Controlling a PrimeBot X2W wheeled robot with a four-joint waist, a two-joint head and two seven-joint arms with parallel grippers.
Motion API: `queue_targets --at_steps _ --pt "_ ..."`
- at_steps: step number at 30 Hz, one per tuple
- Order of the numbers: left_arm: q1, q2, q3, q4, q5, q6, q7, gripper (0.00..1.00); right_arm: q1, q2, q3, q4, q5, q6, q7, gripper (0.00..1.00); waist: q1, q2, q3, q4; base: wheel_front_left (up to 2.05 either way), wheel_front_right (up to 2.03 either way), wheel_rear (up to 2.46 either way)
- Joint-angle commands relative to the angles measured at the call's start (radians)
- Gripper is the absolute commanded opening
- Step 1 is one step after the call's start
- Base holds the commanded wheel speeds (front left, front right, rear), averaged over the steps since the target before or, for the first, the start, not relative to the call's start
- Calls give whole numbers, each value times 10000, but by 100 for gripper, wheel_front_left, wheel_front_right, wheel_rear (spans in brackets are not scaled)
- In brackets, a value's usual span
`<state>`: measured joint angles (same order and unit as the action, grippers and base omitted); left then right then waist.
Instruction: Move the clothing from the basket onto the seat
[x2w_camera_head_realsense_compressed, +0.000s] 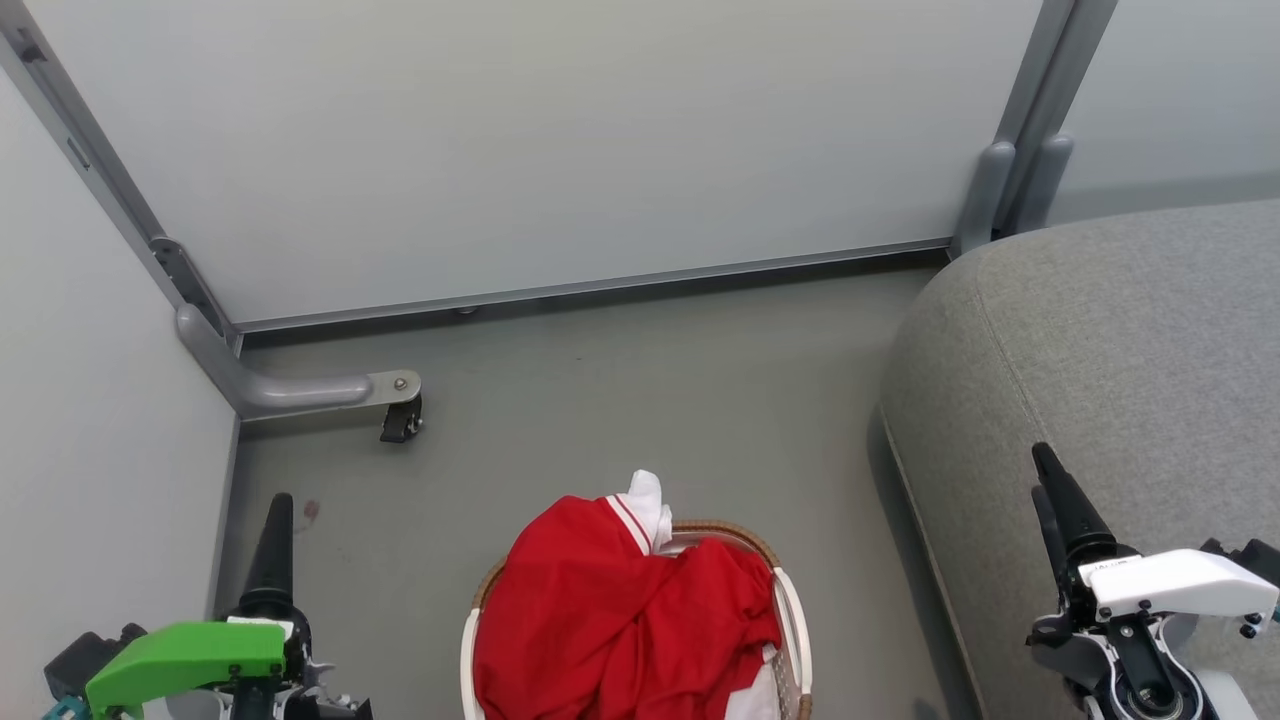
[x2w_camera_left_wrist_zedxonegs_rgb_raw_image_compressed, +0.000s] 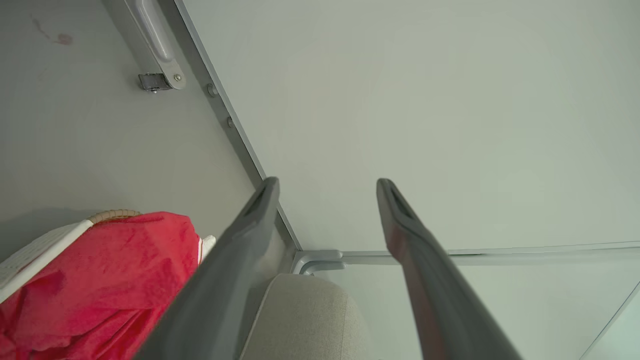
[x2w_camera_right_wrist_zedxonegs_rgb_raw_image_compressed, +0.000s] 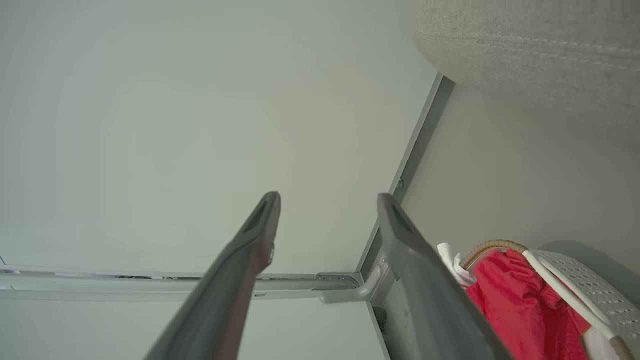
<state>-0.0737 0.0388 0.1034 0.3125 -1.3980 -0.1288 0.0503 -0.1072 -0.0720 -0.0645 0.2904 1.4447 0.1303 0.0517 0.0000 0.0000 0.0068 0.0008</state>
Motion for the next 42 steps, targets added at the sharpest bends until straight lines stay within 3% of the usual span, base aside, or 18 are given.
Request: queue_targets --at_steps 1,17,42 --pt "-355 72 -37 -99 633 -6 -122 100 -344 -132 38 -157 -513 3 -126 100 0 0 3 10 0 0 0" --pt "-448 170 -463 347 3934 123 -776 100 -525 -304 493 -154 -3473 3 -785 100 0 0 20 71 0 0 0" --pt "-583 409 -1483 1108 7623 618 -1615 100 -761 -545 1064 173 -7186 4 -1627 100 0 0 67 158 0 0 0"
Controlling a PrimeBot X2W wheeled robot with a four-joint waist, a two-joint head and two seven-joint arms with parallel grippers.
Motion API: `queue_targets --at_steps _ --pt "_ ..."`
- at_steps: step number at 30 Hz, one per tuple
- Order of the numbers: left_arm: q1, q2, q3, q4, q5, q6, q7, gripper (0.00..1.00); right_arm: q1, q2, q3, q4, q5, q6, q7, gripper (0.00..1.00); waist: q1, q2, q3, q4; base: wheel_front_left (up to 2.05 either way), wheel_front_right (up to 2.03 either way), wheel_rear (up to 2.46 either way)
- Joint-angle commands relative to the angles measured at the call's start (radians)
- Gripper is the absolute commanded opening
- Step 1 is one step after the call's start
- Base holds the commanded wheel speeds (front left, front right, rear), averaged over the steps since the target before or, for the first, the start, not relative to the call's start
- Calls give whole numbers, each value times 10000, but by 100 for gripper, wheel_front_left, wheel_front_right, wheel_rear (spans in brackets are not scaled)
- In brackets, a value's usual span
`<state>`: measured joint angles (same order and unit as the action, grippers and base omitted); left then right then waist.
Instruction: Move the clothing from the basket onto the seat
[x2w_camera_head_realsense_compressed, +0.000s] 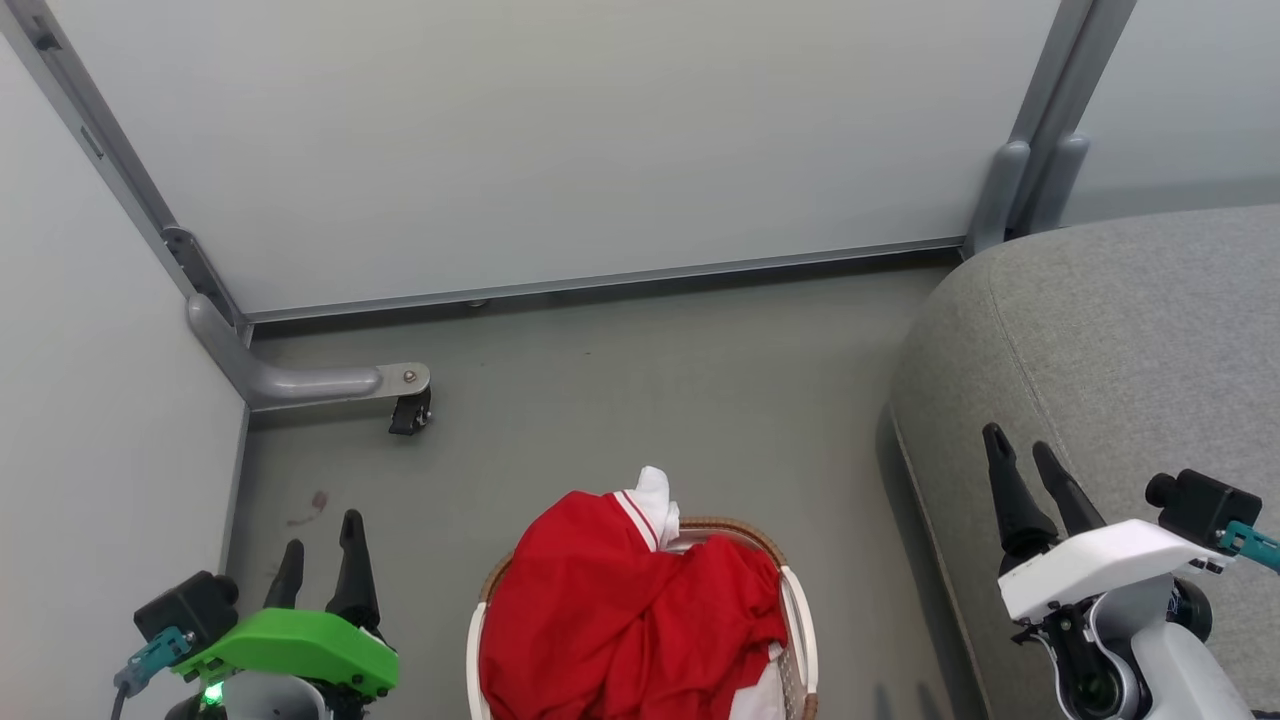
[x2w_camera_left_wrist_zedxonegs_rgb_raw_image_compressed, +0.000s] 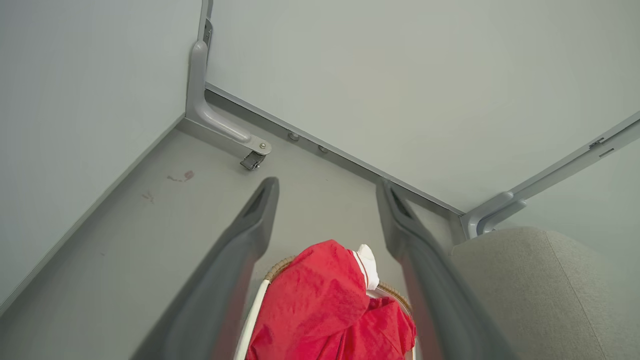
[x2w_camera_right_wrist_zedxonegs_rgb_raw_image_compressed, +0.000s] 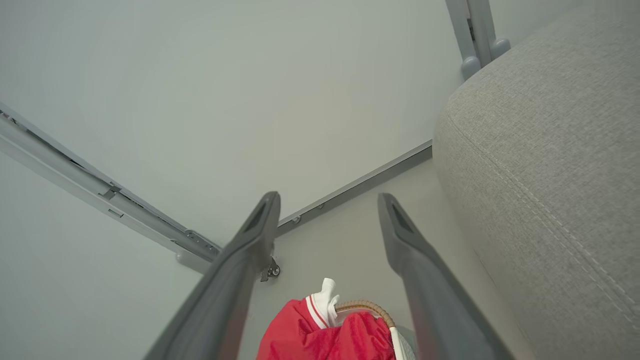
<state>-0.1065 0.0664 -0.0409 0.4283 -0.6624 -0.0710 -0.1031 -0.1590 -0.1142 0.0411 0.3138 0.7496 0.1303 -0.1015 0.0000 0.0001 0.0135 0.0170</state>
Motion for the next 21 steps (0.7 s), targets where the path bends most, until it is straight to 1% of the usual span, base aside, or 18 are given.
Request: queue_targets --at_steps 1,12,21 --pt "-236 142 -77 -37 376 63 -106 100 -236 -124 11 -50 -365 4 -122 100 0 -1 -2 -8 0 0 0" --pt "136 93 -12 -461 1319 460 -422 100 -232 -5 6 -13 -1668 5 -434 100 0 -1 -10 -65 0 0 0" --pt "74 146 -112 -502 2371 521 -642 100 -273 19 -13 53 -2705 5 -660 100 0 -1 -4 -41 0 0 0"
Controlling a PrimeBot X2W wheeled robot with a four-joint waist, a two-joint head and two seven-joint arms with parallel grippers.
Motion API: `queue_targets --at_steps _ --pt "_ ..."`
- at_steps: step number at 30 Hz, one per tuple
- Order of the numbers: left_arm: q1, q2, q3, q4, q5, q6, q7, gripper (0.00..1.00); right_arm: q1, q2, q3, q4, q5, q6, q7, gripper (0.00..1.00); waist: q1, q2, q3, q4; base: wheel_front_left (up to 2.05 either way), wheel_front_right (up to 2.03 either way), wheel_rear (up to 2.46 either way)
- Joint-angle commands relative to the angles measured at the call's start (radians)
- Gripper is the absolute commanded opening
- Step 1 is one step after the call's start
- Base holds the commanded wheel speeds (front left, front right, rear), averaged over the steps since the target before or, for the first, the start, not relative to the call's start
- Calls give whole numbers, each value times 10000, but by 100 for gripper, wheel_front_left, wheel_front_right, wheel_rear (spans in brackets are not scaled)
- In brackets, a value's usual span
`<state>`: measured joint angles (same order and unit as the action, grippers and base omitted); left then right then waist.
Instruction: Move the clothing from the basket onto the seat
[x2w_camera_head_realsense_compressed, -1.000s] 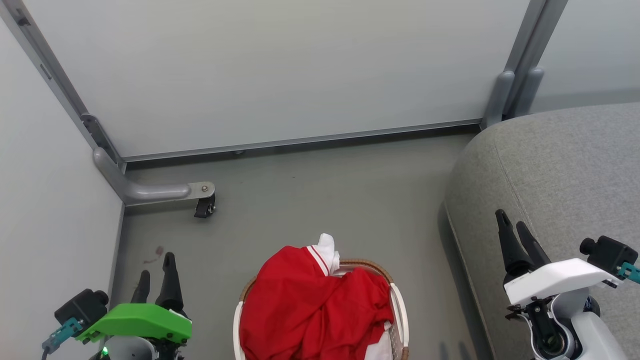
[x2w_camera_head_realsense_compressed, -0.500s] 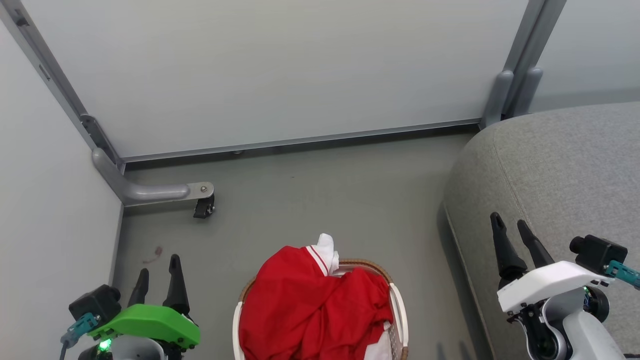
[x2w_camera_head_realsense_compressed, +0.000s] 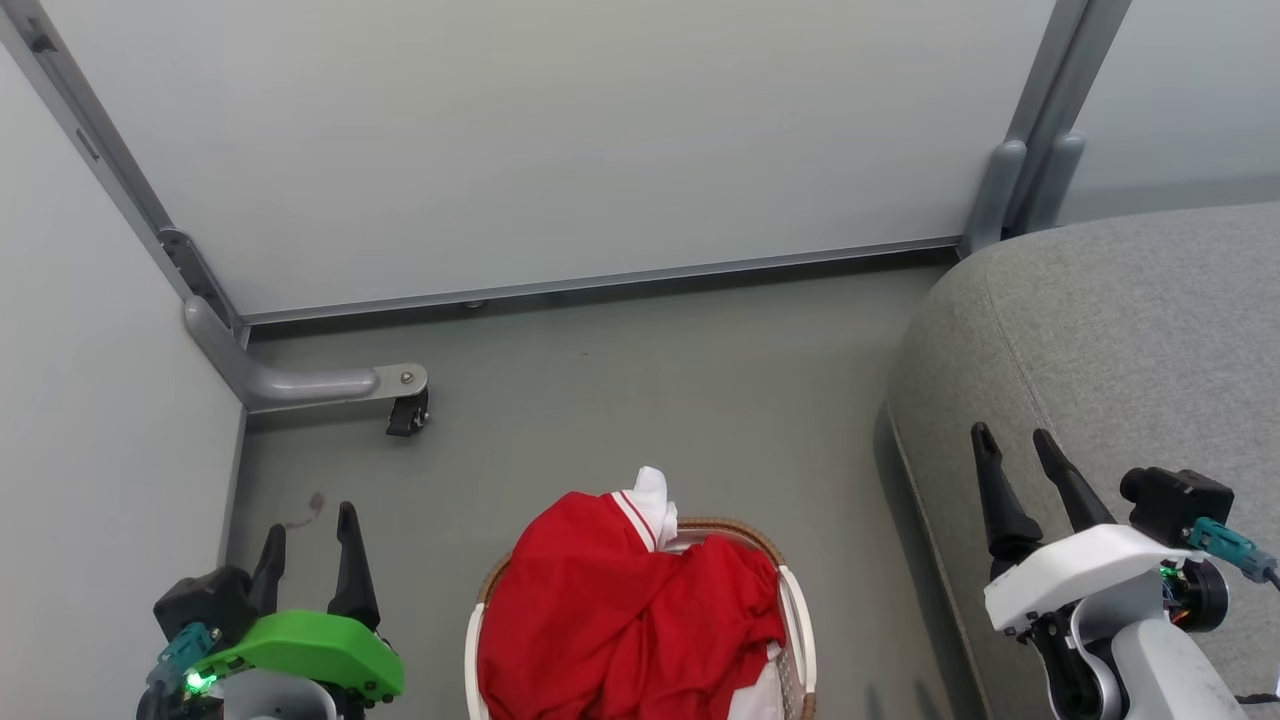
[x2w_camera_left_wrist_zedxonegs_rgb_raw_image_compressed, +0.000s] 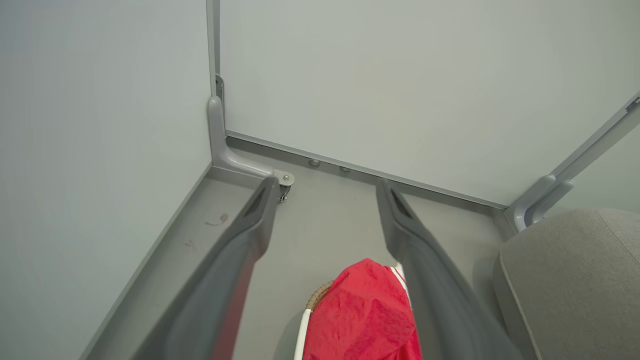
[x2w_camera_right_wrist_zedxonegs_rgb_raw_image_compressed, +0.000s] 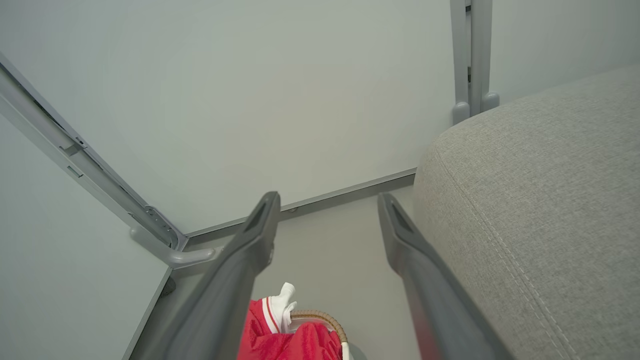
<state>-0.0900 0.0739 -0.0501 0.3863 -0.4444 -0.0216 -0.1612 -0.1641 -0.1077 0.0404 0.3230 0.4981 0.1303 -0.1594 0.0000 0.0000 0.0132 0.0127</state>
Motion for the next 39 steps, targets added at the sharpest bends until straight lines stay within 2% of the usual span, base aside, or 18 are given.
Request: queue_targets --at_steps 1,21,26,32,39 --pt "-105 85 -32 -59 297 37 -96 100 -229 -47 10 -25 -313 4 -114 100 0 0 -7 2 0 0 0" --pt "-422 202 26 -71 2072 139 -532 100 -551 -109 60 -117 -2323 5 -562 100 0 0 -11 -35 0 0 0" --pt "-241 92 67 56 2445 151 -644 100 -412 -129 186 284 -2747 5 -659 100 0 0 -44 -19 0 0 0" --pt "148 -86 -19 473 2747 49 -751 100 -254 -94 354 947 -3117 5 -770 100 0 0 -33 -7 0 0 0" --pt "180 -177 -260 666 3187 -129 -874 100 -562 -143 539 951 -3570 6 -896 100 0 0 211 -85 0 0 0"
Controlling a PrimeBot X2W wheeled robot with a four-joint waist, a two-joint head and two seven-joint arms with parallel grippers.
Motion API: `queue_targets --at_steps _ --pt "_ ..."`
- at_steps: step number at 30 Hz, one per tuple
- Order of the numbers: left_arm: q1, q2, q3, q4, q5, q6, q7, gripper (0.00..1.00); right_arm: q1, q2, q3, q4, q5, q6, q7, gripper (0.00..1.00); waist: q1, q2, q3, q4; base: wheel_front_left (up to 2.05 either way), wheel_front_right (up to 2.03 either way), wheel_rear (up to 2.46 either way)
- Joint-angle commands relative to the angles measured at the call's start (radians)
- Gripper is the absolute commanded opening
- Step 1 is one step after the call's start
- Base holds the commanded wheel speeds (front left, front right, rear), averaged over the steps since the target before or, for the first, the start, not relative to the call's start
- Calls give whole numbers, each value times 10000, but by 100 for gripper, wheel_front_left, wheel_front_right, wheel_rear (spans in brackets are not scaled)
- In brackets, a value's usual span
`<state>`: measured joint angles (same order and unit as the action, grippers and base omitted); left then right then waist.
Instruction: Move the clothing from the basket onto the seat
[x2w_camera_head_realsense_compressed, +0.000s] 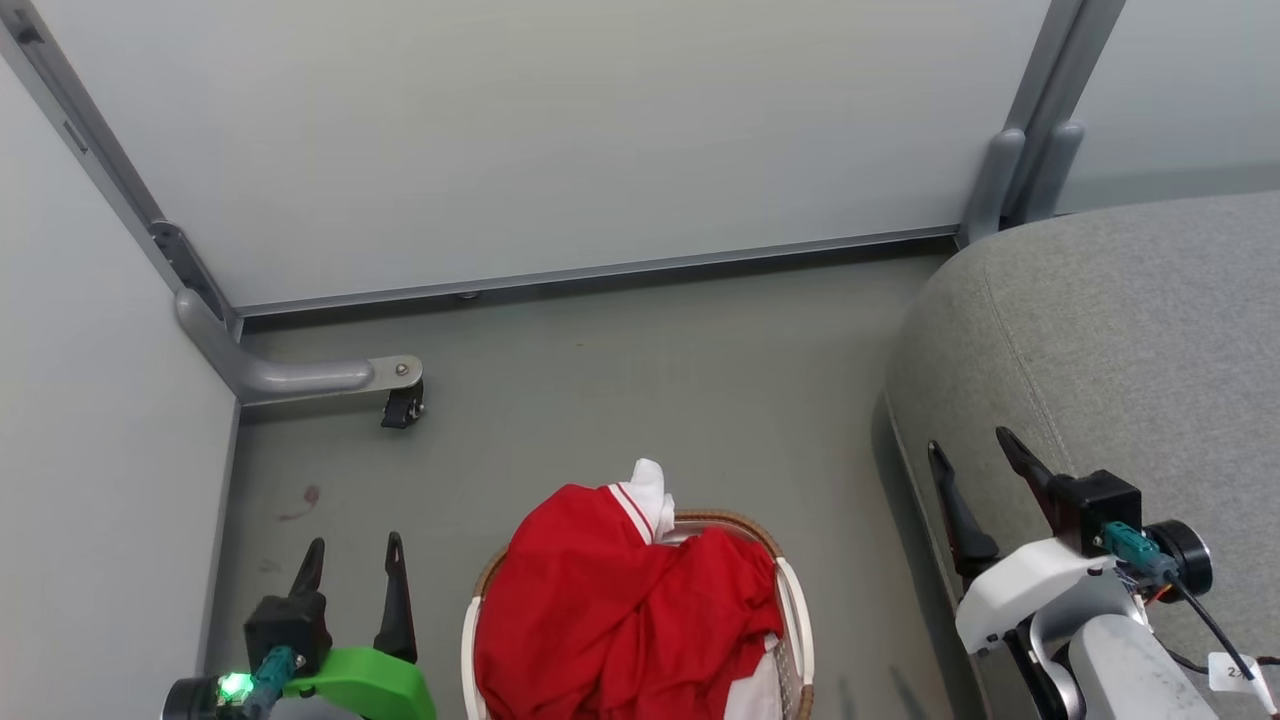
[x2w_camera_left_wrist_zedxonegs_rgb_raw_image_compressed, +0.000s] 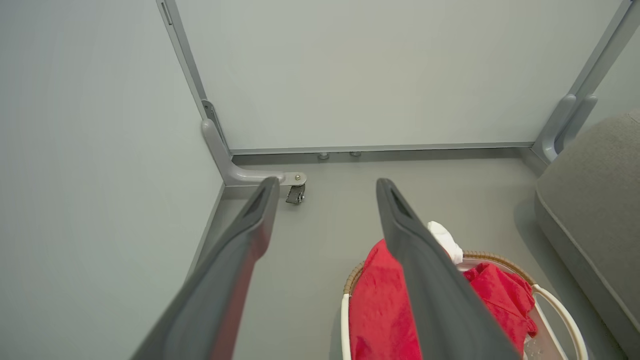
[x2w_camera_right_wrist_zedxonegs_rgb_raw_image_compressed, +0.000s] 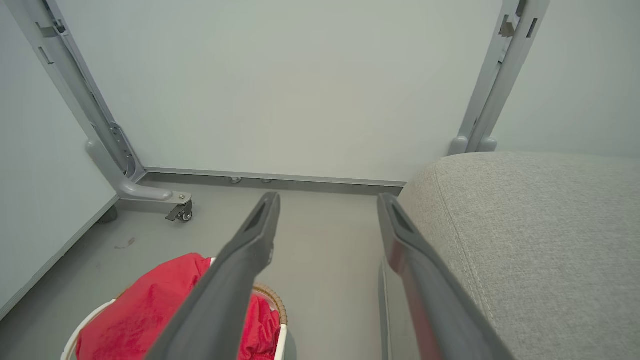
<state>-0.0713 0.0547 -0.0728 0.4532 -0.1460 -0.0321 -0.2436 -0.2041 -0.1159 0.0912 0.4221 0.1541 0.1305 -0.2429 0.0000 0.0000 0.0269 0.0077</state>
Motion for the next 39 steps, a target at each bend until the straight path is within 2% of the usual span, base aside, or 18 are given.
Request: queue_targets --at_steps 1,11,17,21,31,39 --pt "-69 3 -70 28 250 -57 -74 100 -233 -61 77 -77 -210 4 -86 100 0 0 177 -79 0 0 0" --pt "-1312 -30 -610 429 755 -460 -223 100 -1471 115 262 -918 -797 -1 -235 100 0 0 2038 -766 0 0 0" --pt "-2410 -21 -1046 1079 485 -730 -211 100 -2249 195 342 -1610 -675 -2 -225 100 0 0 3356 -1242 0 0 0" --pt "-3362 -18 -1319 1992 538 -869 -211 100 -2720 261 364 -2161 -593 -2 -225 100 0 0 4327 -1568 0 0 0" --pt "-4859 220 -1730 4003 967 -941 -211 100 -3249 515 523 -2862 -479 -2 -225 100 0 0 5738 -1959 0 0 0" --pt "-5584 315 -1936 5910 1241 -653 -211 100 -3435 602 766 -2969 -382 -2 -225 100 0 0 6469 -2083 0 0 0"
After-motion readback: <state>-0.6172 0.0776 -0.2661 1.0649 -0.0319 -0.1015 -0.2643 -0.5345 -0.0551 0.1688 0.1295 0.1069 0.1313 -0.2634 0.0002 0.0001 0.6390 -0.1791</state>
